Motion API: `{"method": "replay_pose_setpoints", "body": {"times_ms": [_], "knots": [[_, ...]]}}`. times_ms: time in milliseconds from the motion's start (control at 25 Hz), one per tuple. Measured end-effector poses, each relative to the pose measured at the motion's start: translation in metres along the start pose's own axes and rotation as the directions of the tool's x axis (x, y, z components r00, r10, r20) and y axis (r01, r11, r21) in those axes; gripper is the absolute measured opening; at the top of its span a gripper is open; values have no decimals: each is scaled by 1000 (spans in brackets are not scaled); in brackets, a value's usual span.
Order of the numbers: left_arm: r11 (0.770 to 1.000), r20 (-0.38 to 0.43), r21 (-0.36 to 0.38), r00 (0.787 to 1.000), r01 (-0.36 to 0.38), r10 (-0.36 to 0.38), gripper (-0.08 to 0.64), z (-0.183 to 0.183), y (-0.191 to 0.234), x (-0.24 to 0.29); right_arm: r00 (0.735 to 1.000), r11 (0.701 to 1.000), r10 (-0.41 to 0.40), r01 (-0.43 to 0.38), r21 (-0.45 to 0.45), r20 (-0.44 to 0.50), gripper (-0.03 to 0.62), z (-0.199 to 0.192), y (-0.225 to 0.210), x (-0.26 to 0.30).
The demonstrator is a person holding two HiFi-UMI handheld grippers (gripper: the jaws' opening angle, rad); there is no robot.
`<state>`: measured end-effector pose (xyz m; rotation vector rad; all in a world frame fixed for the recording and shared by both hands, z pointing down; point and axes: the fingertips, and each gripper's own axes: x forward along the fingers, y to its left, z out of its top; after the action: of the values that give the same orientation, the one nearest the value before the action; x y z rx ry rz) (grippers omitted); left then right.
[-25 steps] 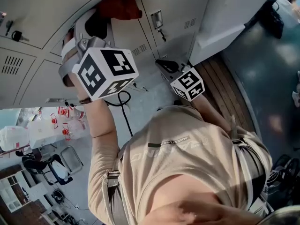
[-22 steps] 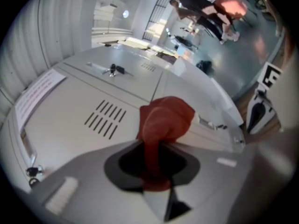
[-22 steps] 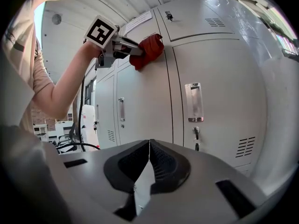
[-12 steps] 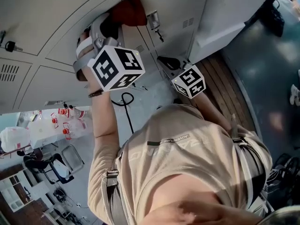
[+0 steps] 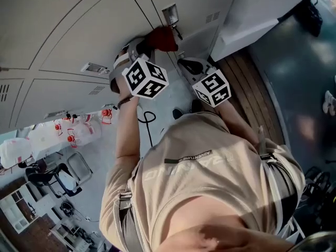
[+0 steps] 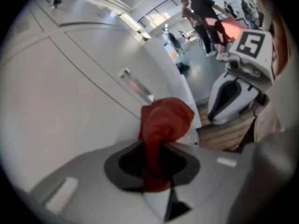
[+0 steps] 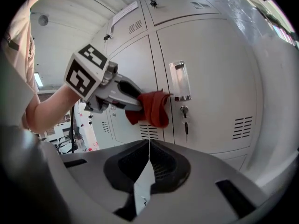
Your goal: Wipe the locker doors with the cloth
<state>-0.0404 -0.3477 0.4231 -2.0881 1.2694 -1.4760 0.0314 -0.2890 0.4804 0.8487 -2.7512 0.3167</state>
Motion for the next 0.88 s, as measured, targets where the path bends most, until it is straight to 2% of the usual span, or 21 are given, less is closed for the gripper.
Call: {"method": "replay_pose_setpoints", "body": {"times_ms": [160,320,600,720,800,880], "knots": [[992,-45,-52,992,119,-121,81,-28,-40,36,1000,1000,-13,14,13,-17,15,-9,-8,0],[977,-80,-93,976,194,-201,81,-51,-71,65,999,999,-27,28,16,-32,15,-14,-13,-2],[959,-135,-110,952,262,-275,81,-84,-115,101,998,999,-42,43,7,-52,15,-19,-9,-6],[955,-144,-128,948,268,-285,81,-96,-127,111,997,999,-44,44,-4,-61,15,-21,-4,-9],[953,-131,-148,950,263,-282,81,-99,-131,111,997,999,-45,44,-12,-66,15,-22,-1,-12],[939,-79,-207,952,275,-297,81,-95,-135,103,997,999,-44,43,-19,-71,15,-23,3,-14]]}}
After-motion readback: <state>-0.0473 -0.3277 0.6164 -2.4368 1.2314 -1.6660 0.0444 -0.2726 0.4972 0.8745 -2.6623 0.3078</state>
